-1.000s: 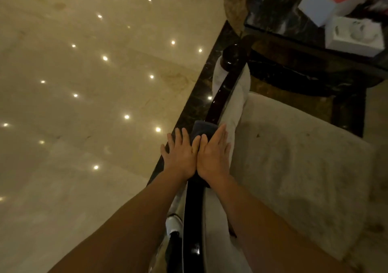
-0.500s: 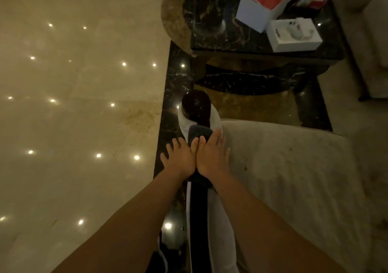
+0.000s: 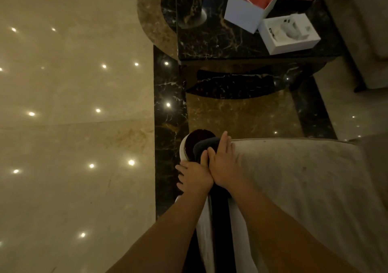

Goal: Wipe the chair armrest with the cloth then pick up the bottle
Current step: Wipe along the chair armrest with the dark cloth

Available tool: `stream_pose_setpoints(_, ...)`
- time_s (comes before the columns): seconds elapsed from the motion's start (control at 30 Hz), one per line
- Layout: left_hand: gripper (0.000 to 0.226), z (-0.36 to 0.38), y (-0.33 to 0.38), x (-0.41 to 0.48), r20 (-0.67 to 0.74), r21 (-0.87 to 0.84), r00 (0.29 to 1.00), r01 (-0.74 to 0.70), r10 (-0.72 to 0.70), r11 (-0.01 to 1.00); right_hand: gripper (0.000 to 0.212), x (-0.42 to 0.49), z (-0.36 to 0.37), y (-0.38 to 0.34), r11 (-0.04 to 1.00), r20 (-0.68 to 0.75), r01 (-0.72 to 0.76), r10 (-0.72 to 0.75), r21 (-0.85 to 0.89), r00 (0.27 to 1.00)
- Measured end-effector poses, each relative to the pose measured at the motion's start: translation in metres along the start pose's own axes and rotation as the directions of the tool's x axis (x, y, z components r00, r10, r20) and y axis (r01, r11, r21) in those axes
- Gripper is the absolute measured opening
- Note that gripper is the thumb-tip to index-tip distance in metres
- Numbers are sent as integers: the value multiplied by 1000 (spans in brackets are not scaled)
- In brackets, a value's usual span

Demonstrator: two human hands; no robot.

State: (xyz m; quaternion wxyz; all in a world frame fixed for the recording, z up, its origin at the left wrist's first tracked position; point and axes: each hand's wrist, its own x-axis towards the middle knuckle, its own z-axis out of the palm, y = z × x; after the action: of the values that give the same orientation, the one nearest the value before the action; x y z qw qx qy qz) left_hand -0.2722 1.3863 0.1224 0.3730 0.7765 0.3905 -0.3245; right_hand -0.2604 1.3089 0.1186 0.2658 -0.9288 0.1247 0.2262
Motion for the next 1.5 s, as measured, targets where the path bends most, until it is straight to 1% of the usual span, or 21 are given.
stream_pose_setpoints(0.13, 101, -4, 15, 7, -58, -108, 991, 117, -123, 987, 69, 17, -6, -7, 991, -61, 88, -94, -97, 994)
stream_pose_setpoints(0.17, 101, -5, 13, 4, -59, -140, 991, 109, -118, 984, 70, 13, -6, -8, 983, -81, 117, -129, -138, 988)
stream_pose_setpoints(0.23, 99, -6, 19, 6, -122, -159, 988, 77, -97, 984, 70, 24, -12, -10, 981, -55, 135, -143, -137, 988)
stream_pose_setpoints(0.3, 99, -11, 15, 6, -209, -106, 978, 4, -26, 994, 69, 25, -12, -8, 979, -36, 154, -160, -132, 986)
stream_pose_setpoints(0.4, 97, -19, 19, 18, -273, 3, 950, -159, 154, 987, 67, 35, -14, -7, 964, -46, 223, -232, -144, 972)
stream_pose_setpoints(0.47, 91, -24, 28, 23, -276, 33, 933, -229, 229, 973, 66, 41, -16, -12, 960, -78, 239, -252, -146, 965)
stream_pose_setpoints(0.57, 79, -32, 43, 38, -290, 88, 888, -347, 358, 934, 65, 53, -16, -25, 975, -119, 202, -213, -92, 970)
stream_pose_setpoints(0.73, 54, -39, 56, 65, -201, 62, 764, -615, 613, 786, 61, 68, -12, -34, 989, -126, 144, -144, -6, 981)
stream_pose_setpoints(0.8, 52, -39, 57, 74, -140, 51, 752, -644, 644, 763, 57, 71, -14, -33, 988, -110, 151, -151, -4, 982)
stream_pose_setpoints(0.83, 51, -39, 56, 78, -93, 39, 758, -645, 645, 763, 52, 68, -17, -35, 981, -127, 187, -192, -54, 973)
stream_pose_setpoints(0.9, 49, -40, 57, 84, 34, 12, 753, -658, 657, 753, 40, 60, -19, -38, 968, -250, 207, -238, -145, 939)
stream_pose_setpoints(0.93, 47, -43, 59, 88, 98, 16, 736, -674, 669, 739, 36, 55, -17, -39, 980, -325, 162, -191, -116, 926)
stream_pose_setpoints(0.97, 45, -46, 65, 92, 164, 22, 715, -692, 680, 722, 38, 49, -16, -41, 995, -352, 91, -101, -47, 930)
stream_pose_setpoints(1.03, 41, -49, 80, 103, 303, 70, 677, -717, 671, 693, 53, 39, -10, -43, 992, -306, -97, 119, 86, 944)
stream_pose_setpoints(1.1, 39, -49, 90, 109, 389, 118, 665, -723, 638, 681, 62, 26, 0, -47, 972, -280, -209, 231, 109, 932)
stream_pose_setpoints(1.17, 37, -48, 87, 101, 321, 140, 711, -689, 626, 711, 64, 15, 4, -60, 951, -283, -294, 308, 93, 908)
stream_pose_setpoints(1.27, 35, -68, 66, 74, 187, 228, 780, -626, 597, 746, 61, 1, 6, -96, 892, -238, -452, 436, -16, 868)
stream_pose_setpoints(1.33, 35, -92, 62, 65, 192, 220, 797, -603, 572, 767, 58, -6, 5, -117, 845, -163, -534, 527, -2, 834)
stream_pose_setpoints(1.37, 37, -105, 67, 64, 230, 216, 799, -599, 556, 771, 54, -8, 3, -126, 822, -145, -566, 569, 64, 809)
stream_pose_setpoints(1.43, 42, -130, 85, 70, 364, 221, 796, -579, 484, 785, 39, -5, -4, -142, 755, -130, -566, 631, 331, 765)
stream_pose_setpoints(1.5, 49, -162, 112, 81, 509, 210, 780, -522, 363, 827, 28, 4, -20, -170, 585, 24, -557, 676, 590, 736)
